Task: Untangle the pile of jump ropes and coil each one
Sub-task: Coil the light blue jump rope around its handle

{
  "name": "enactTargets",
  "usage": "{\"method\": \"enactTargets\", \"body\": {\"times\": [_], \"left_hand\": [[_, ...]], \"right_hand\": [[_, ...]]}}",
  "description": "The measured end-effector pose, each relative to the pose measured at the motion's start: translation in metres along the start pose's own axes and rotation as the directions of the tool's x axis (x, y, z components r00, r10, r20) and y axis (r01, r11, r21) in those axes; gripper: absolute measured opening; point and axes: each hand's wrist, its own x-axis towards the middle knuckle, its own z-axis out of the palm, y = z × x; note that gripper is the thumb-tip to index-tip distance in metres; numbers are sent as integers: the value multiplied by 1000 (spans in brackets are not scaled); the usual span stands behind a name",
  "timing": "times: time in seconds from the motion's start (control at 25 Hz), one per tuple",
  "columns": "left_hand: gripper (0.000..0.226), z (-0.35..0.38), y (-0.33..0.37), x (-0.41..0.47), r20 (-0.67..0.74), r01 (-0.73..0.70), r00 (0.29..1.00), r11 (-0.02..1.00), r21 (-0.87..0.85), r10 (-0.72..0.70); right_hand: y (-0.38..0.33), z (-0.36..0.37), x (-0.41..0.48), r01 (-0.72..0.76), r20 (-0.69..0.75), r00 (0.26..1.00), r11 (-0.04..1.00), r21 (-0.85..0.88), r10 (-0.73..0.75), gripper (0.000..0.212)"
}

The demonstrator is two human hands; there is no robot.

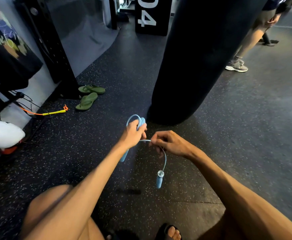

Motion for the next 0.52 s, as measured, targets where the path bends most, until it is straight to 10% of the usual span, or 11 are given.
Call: {"method": "enactTargets", "body": {"times": [0.52], "left_hand": [[53, -6, 12, -20, 642, 331, 758, 918, -220, -120]], "right_hand": [[7, -7, 10, -5, -441, 898, 1000, -8, 1, 19]]}}
